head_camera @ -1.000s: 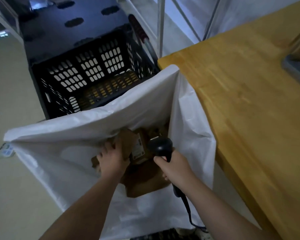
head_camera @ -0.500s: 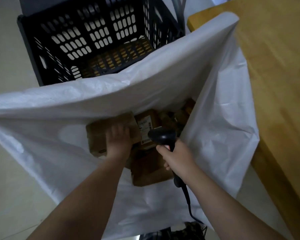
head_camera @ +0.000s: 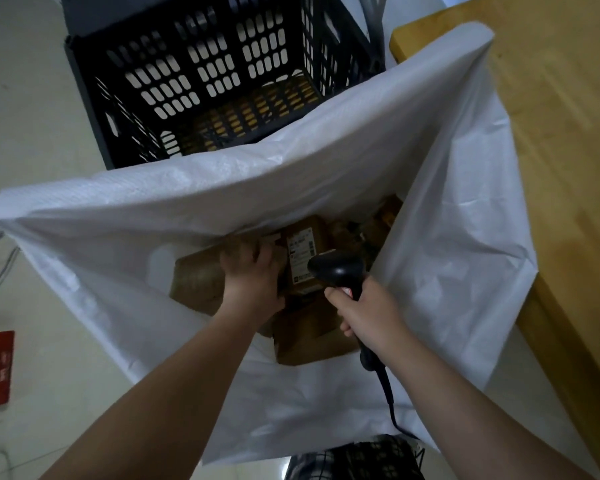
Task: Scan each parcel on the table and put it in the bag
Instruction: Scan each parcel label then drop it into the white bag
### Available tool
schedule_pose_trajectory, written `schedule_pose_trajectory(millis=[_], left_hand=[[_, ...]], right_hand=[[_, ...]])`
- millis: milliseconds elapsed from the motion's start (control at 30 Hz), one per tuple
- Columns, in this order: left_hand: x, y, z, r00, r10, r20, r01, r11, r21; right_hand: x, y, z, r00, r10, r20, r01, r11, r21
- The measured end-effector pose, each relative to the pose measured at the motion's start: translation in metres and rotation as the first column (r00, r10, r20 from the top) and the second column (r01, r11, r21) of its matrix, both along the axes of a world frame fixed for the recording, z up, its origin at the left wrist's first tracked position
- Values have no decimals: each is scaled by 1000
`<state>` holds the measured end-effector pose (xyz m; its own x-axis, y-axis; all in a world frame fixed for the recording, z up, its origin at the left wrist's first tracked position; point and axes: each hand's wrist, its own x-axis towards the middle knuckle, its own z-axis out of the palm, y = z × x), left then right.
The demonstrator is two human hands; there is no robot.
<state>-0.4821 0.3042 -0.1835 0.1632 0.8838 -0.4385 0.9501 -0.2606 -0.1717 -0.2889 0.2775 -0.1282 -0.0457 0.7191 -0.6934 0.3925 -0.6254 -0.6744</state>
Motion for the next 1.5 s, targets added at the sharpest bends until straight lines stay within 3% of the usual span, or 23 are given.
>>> schedule_pose_trajectory(millis=[67,200,367,467,633,800,900,1033,1200,1367,1500], left_hand=[[-4,-6,7,997,64,-40,-66,996,-59],[-7,-8,20,981,167,-103,-167,986,10],[-20,-12,45,969,235,73,-243,958,153],[-26,-40,38,901,411,139,-418,908,28],[-37,-36,4,895,401,-197,-428,895,-124],[-18,0,-16,852,374,-367,-441,890,-117],[-12,2,-10,850,349,-393,-443,878,-178],[-5,7,20,913,327,-246,-369,916,-154],[39,5,77,993,112,-37,-114,990,-82],[99,9,135,991,-107,77,110,993,-34],[151,12,175,941,-294,165,283,955,89]], right_hand=[[-4,-2,3,1000,13,-9,-13,1000,4],[-12,-5,8,999,-13,-41,13,1000,-13],[-20,-10,15,997,-27,-78,26,1000,-10],[-25,-11,16,996,33,-81,-31,999,24],[-27,-6,7,996,66,-63,-61,996,69],[-28,-5,-7,996,89,-30,-86,993,82],[-26,-6,-8,996,85,-16,-84,994,69],[-13,-8,8,998,56,10,-57,994,94],[16,-10,47,999,-26,36,19,984,179],[67,-25,92,985,-107,137,69,964,259],[120,-44,123,940,-210,267,121,941,316]])
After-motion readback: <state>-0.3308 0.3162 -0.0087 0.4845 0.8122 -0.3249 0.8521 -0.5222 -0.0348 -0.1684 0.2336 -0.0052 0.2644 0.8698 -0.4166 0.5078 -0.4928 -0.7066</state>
